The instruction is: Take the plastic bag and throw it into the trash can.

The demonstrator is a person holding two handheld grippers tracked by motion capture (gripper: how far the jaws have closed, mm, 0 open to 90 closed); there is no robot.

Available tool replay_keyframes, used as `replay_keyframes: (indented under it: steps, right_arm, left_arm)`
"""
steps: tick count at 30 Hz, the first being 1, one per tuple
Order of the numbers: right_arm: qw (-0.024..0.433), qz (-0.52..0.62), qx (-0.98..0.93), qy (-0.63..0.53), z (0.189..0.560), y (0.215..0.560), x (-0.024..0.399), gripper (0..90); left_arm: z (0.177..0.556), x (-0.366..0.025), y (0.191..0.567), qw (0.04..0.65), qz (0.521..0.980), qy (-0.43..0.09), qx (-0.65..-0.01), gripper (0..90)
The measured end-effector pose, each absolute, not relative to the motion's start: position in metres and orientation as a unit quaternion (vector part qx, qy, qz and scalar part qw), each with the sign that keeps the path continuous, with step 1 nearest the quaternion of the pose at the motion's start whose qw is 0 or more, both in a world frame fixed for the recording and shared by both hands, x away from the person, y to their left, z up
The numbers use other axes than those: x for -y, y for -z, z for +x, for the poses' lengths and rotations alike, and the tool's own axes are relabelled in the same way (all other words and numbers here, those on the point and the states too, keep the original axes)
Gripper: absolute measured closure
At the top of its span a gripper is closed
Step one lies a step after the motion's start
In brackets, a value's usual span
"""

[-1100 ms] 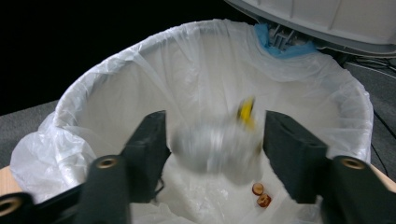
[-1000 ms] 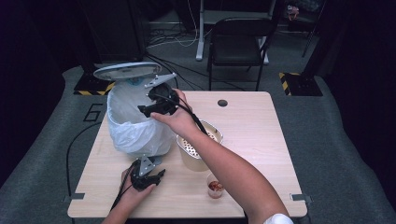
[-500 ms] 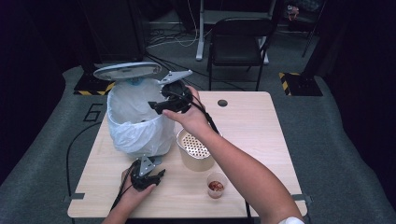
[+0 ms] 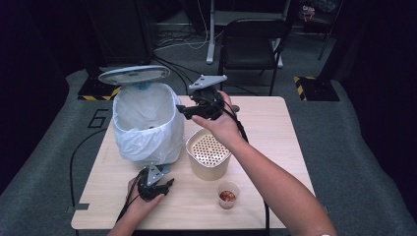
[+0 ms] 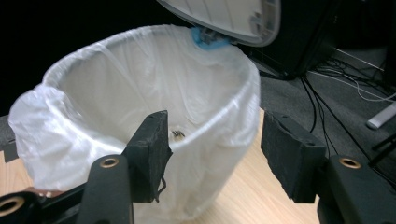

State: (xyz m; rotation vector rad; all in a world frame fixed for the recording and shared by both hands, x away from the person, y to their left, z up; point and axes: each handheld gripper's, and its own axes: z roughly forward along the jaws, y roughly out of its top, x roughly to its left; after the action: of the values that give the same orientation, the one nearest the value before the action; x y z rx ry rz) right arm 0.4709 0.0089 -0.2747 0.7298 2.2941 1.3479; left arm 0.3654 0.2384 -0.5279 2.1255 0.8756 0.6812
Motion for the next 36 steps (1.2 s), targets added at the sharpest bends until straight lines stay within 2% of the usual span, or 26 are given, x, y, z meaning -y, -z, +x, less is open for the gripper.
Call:
replay_keyframes:
  steps: [7,17,27,36]
  right_arm:
    - [0.217,0.267,-0.823,-0.453,0.469,0.299,0.027,46.4]
    - [0.213,0.31,-0.826,-0.42,0.476,0.348,0.07,54.2]
    - [0.195,0.347,-0.823,-0.404,0.473,0.379,0.101,65.2]
    - [0.166,0.363,-0.825,-0.4,0.469,0.397,0.111,67.7]
  left_arm:
    - [0.364,-0.238,0.529,0.366,0.824,-0.255,-0.35,38.1]
    - [0.364,-0.238,0.528,0.361,0.828,-0.256,-0.345,38.1]
    - [0.364,-0.238,0.528,0.361,0.827,-0.258,-0.345,38.1]
    - [0.364,-0.238,0.528,0.362,0.827,-0.256,-0.346,38.1]
